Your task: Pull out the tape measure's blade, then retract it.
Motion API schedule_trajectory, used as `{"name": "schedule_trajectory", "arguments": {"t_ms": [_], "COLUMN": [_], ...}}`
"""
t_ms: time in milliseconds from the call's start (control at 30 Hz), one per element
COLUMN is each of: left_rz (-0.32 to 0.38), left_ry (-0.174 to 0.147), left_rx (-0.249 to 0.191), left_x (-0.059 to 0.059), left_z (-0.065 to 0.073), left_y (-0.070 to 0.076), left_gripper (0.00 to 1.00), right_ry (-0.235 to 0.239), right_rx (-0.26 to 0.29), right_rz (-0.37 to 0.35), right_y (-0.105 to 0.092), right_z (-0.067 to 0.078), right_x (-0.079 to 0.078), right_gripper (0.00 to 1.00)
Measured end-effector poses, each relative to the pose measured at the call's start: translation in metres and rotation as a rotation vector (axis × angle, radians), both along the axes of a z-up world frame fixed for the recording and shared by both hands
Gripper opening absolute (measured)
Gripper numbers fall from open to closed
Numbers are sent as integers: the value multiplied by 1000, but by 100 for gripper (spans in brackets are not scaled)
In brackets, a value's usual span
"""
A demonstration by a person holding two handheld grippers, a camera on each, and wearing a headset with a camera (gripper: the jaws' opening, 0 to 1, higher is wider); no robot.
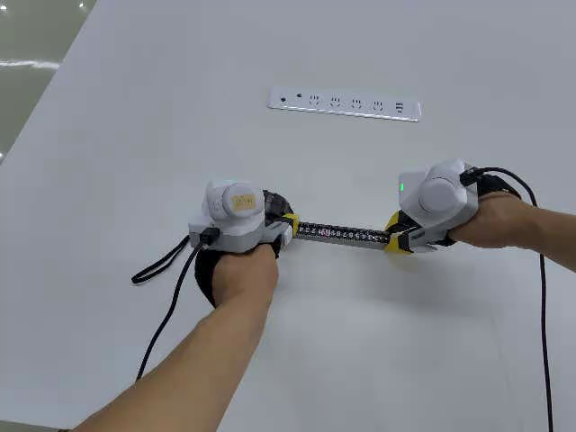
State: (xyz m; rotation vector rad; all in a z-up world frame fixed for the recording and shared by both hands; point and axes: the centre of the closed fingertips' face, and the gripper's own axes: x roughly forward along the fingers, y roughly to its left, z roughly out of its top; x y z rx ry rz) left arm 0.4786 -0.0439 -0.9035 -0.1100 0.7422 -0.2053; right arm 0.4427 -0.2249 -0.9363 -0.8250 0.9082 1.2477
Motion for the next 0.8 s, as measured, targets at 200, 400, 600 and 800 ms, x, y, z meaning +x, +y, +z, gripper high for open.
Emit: {"name": "schedule_trajectory", "arguments": {"t_ms": [200, 400, 600, 800], "left_rz": [0, 1, 4, 3], "left_ry": [-2, -1, -3, -3], "left_rx": [0, 0, -1, 0], "left_x": [1, 1, 1, 2], "left_z": [-1, -2, -2, -2], "left_y": [0, 0, 0, 0], "left_gripper": [58, 58, 58, 58], "right_ry": [-4, -13, -21, -23], "right_rx": [13, 24, 29, 30], "right_rz": [-2, 4, 5, 6], "right_y": [11, 20, 26, 29], "right_z": [0, -2, -2, -2], "right_x": [1, 5, 7, 7], "right_gripper": [13, 13, 13, 13]}}
